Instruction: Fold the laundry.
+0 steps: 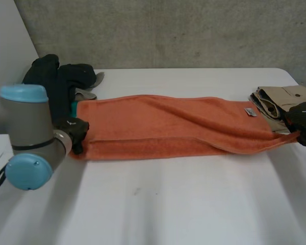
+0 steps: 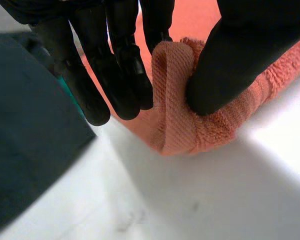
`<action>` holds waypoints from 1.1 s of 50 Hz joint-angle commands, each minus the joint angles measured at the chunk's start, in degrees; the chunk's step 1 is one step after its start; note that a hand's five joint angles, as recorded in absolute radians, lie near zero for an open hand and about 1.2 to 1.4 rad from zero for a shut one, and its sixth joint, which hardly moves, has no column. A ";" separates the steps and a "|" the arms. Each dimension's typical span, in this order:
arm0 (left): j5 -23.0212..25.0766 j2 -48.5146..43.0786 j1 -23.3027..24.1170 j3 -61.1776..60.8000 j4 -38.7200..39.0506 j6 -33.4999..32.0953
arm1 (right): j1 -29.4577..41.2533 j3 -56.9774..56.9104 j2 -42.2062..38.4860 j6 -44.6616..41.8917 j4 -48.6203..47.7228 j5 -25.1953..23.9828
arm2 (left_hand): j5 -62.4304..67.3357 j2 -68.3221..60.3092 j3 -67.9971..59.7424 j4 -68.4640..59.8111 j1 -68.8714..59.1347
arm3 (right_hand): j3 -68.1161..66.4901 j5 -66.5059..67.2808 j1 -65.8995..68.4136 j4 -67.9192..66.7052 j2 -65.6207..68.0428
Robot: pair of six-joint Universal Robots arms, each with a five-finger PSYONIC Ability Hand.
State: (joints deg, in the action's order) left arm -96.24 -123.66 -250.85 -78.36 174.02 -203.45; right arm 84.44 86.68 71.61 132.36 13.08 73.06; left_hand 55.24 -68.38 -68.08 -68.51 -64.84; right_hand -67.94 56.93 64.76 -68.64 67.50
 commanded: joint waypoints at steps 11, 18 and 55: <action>5.09 33.47 -6.83 -27.18 -10.27 -15.21 | -7.35 8.94 8.80 -23.72 26.02 -0.72 | 14.76 -11.62 -11.92 -11.49 -15.16 | -12.06 13.07 15.24 -11.36 12.50; 12.64 36.39 -13.25 -29.75 -8.53 -17.51 | -9.99 10.61 9.86 -24.09 23.14 -0.99 | 14.76 -11.62 -11.92 -11.49 -15.16 | -12.06 13.07 15.24 -11.36 12.50; 2.99 2.81 -3.86 -7.16 17.32 -4.51 | 9.69 -22.17 -26.35 0.52 -16.15 10.26 | -47.27 50.41 50.11 50.55 46.87 | 57.94 -56.93 -54.76 58.64 -57.50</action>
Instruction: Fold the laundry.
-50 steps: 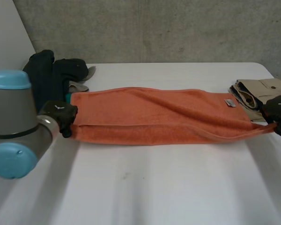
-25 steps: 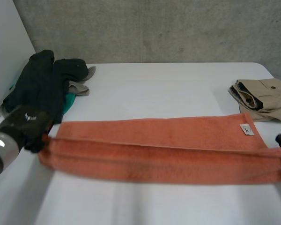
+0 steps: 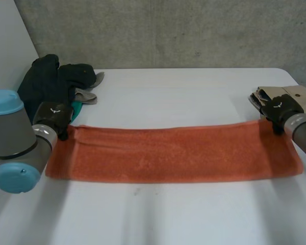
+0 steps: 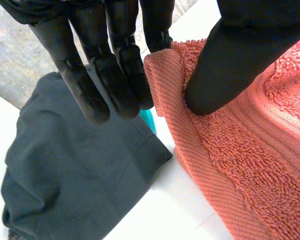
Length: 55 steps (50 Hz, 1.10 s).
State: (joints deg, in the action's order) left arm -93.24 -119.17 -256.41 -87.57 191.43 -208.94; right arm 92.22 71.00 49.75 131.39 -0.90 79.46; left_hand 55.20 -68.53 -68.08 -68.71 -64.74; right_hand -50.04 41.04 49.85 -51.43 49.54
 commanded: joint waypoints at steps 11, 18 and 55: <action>0.16 4.64 3.90 -0.05 -0.53 6.09 | 1.03 5.36 8.86 11.34 2.82 0.88 | -55.20 58.53 58.08 58.71 54.74 | 40.04 -41.04 -39.85 41.43 -39.54; 0.96 11.23 3.82 -6.56 0.00 7.06 | -6.58 20.64 19.67 10.47 8.80 -7.72 | -55.20 58.53 58.08 58.71 54.74 | 32.23 -33.23 -32.04 33.62 -31.73; 0.96 19.59 5.66 -11.92 0.70 7.15 | -16.34 30.70 24.34 -9.32 -16.94 -5.27 | -55.20 58.53 58.08 58.71 54.74 | -29.96 28.96 30.15 -28.57 30.46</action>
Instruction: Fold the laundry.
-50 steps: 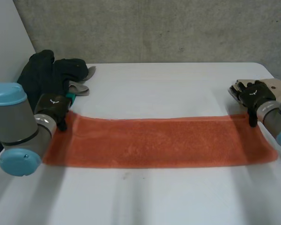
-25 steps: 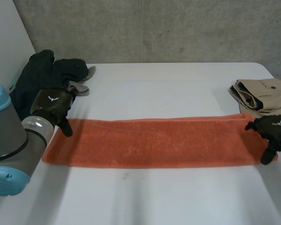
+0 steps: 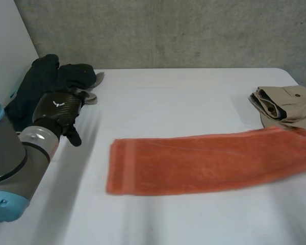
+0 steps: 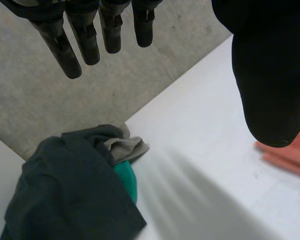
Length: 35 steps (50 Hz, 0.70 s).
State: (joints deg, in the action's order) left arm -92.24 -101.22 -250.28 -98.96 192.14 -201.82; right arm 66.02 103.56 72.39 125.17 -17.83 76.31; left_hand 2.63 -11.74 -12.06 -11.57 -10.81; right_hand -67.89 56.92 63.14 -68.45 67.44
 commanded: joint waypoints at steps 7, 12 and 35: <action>-0.05 2.61 -0.12 -1.67 -0.18 0.11 | 34.04 0.23 5.48 -0.71 -7.90 -8.44 | -2.63 1.74 2.06 1.57 0.81 | -12.11 13.08 16.86 -11.55 12.56; -0.14 2.79 0.93 -1.76 -0.01 0.29 | 49.98 1.90 3.12 -1.15 -13.45 -12.06 | -2.63 1.74 2.06 1.57 0.81 | -12.11 13.08 16.86 -11.55 12.56; -0.40 -3.71 14.20 4.21 1.13 4.69 | 50.99 5.06 2.93 21.14 -2.41 -1.25 | -2.63 1.74 2.06 1.57 0.81 | 57.89 -56.92 -53.14 58.45 -57.44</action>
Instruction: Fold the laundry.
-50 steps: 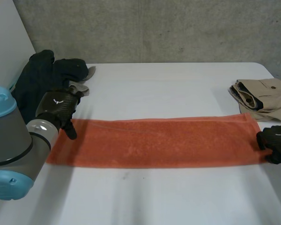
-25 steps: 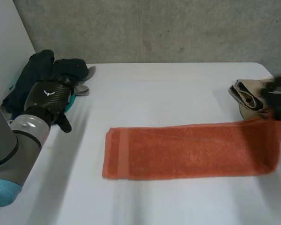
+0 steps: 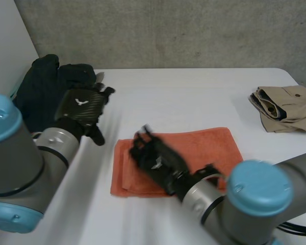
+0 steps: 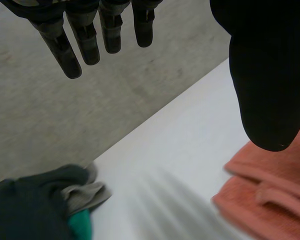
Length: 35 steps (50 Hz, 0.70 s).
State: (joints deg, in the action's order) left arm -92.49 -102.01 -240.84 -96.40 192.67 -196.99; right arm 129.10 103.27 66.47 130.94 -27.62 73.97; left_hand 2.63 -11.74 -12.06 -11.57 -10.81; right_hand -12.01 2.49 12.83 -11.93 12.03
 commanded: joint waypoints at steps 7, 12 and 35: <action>-0.32 -5.83 7.49 2.09 1.22 -0.15 | -23.24 9.84 7.63 14.63 13.72 0.29 | -2.63 1.74 2.06 1.57 0.81 | -0.66 0.18 -0.16 -0.75 0.64; -0.32 -6.01 7.58 2.00 1.13 -0.24 | -31.79 10.28 5.34 4.07 13.64 0.74 | -2.63 1.74 2.06 1.57 0.81 | -67.90 67.42 67.08 -67.99 67.88; -0.93 0.76 1.43 -1.42 0.78 0.46 | 8.36 -0.17 -3.88 3.62 -3.06 -3.31 | -2.63 1.74 2.06 1.57 0.81 | -67.99 67.51 67.17 -68.07 67.97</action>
State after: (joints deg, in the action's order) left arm -93.44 -102.10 -237.34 -96.61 193.54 -197.12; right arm 128.78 105.59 71.76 134.95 -31.46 74.30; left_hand 2.63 -11.74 -12.08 -11.57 -10.81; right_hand -67.96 56.95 63.31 -68.52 67.58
